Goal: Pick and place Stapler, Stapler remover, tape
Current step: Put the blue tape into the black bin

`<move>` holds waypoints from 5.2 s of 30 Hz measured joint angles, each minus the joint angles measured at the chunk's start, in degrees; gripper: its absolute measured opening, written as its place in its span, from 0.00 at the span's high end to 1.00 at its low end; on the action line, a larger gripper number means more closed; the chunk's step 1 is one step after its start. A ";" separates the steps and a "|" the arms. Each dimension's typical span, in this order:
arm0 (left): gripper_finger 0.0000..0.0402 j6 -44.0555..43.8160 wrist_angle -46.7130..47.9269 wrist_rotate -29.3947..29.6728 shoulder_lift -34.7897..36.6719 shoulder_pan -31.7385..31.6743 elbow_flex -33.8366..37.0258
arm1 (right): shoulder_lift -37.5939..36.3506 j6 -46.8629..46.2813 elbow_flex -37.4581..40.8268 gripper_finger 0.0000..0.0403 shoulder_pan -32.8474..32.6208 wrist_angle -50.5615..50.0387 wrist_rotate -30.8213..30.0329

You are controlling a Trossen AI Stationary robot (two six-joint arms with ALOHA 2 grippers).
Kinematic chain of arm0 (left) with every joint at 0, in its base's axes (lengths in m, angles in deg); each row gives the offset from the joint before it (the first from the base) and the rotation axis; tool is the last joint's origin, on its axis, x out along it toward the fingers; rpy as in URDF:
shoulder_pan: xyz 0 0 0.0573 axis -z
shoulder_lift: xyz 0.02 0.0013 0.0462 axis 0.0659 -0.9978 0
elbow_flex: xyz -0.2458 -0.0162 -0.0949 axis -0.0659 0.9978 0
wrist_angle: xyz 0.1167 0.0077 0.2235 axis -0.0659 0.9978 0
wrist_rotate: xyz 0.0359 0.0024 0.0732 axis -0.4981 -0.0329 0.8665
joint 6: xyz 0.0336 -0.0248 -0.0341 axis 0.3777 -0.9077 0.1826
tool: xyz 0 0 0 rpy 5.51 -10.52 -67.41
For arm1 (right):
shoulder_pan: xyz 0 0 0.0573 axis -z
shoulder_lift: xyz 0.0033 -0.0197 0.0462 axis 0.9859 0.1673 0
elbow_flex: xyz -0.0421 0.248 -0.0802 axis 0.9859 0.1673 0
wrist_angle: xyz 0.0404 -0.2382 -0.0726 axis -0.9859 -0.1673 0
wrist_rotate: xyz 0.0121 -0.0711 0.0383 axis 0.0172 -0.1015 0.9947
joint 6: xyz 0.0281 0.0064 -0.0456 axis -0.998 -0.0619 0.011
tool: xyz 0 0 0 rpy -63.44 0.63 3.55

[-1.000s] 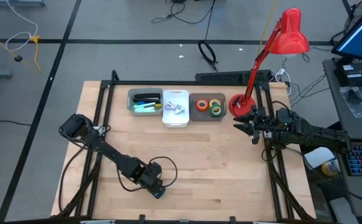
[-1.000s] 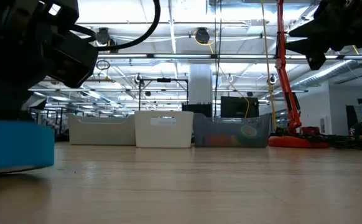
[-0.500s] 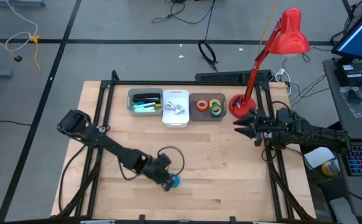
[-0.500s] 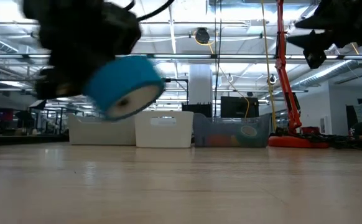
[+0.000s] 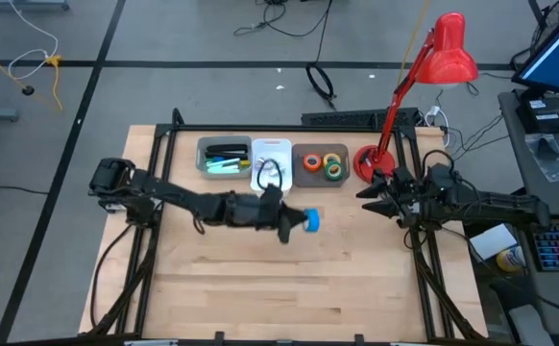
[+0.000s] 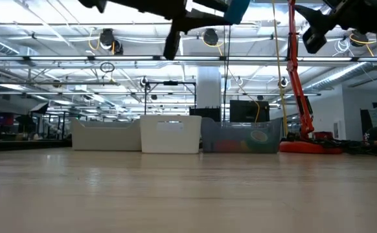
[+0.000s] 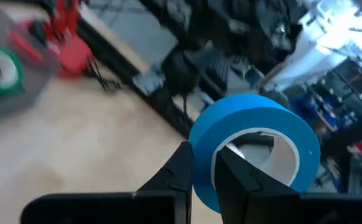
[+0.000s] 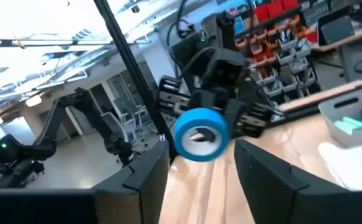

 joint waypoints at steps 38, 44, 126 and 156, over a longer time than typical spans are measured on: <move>0.89 8.80 -3.78 -4.46 -0.01 -12.75 -3.28 | 38.67 11.64 -10.70 0.43 4.72 29.42 -2.00; 0.89 9.04 -2.85 -4.08 0.04 -12.83 -3.23 | 40.55 9.58 -11.70 0.45 4.79 29.66 -2.10; 0.53 18.24 53.35 -11.15 16.87 -15.33 -1.70 | 50.72 31.52 -21.87 0.89 10.47 4.30 -10.43; 0.53 22.73 35.08 -8.91 76.98 -17.44 38.77 | 75.56 40.85 -47.17 0.90 15.54 -39.69 -16.63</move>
